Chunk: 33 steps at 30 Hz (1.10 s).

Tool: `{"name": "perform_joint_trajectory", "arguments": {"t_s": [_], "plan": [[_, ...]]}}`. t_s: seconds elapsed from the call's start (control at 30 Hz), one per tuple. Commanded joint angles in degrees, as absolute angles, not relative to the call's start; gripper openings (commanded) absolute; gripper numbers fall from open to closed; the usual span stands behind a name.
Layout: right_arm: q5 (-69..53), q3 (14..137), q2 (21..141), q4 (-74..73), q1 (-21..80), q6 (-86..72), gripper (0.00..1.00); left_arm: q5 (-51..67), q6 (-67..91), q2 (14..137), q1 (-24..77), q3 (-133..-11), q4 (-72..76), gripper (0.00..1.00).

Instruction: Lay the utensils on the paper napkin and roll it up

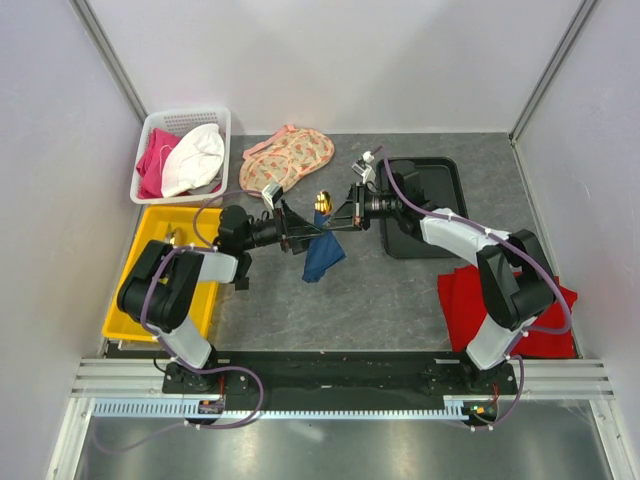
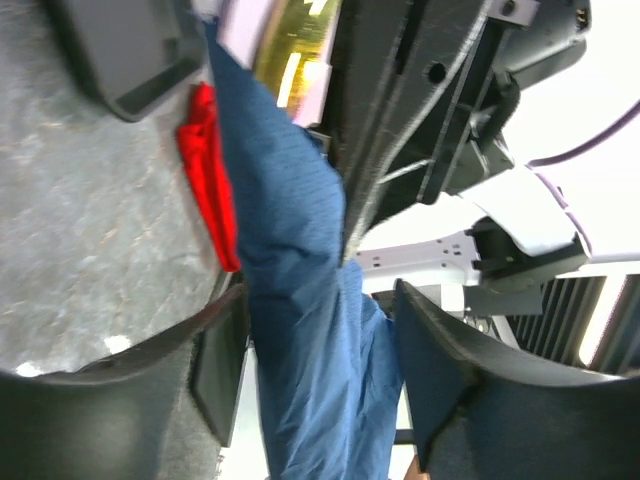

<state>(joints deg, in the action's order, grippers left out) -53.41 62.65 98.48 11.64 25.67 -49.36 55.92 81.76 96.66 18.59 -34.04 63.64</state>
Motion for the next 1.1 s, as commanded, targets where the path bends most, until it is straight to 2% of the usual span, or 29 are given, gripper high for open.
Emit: {"name": "perform_joint_trajectory", "arguments": {"t_s": [0.0,0.2,0.3,0.33,0.4,0.43,0.5,0.63,0.73,0.77,0.83,0.87,0.97,1.07], "plan": [[-55.55,64.42,95.54,15.64,26.19,-50.19,0.00,57.22,86.40,94.13,19.42,-33.57,70.40,0.61],[-55.90,65.39,94.92,16.08,26.28,-50.98,0.00,57.39,87.28,93.08,19.60,-33.57,71.19,0.49],[-55.99,65.65,94.57,15.91,26.45,-50.63,0.00,57.39,87.28,92.72,19.69,-33.49,71.10,0.38],[-56.16,65.65,94.48,15.82,26.54,-50.54,0.00,57.48,87.28,92.55,19.69,-33.49,71.10,0.31],[-56.08,65.92,94.22,15.21,26.63,-50.01,0.00,57.66,87.36,92.20,19.60,-33.66,71.19,0.25],[-56.16,66.18,94.04,14.94,26.80,-49.66,0.00,57.74,87.45,92.20,19.69,-33.75,71.54,0.16],[-56.16,66.79,93.78,13.63,27.16,-48.17,0.00,57.66,87.54,91.76,19.69,-33.84,72.24,0.04],[-56.77,68.11,94.13,12.13,27.42,-46.76,0.00,57.48,86.14,91.06,19.51,-34.10,71.98,0.02],[-57.22,70.57,93.87,10.29,27.25,-45.01,0.16,57.48,83.59,90.35,18.99,-35.41,70.58,0.02],[-57.30,71.36,93.61,9.07,27.16,-44.57,0.27,57.83,82.63,90.00,18.72,-36.03,69.27,0.02],[-57.04,73.29,93.43,7.65,26.55,-43.51,0.43,57.83,79.02,89.13,18.02,-37.87,67.42,0.02],[-56.34,73.74,93.25,5.56,26.19,-43.16,0.57,57.83,77.80,88.77,17.76,-38.40,66.37,0.02],[-54.42,75.32,92.20,0.90,25.05,-40.26,0.73,57.13,72.61,87.11,16.26,-41.39,61.63,0.02],[-51.00,76.63,90.36,-4.63,24.09,-37.19,0.75,55.82,60.09,84.12,14.68,-44.11,52.76,0.02]]}}
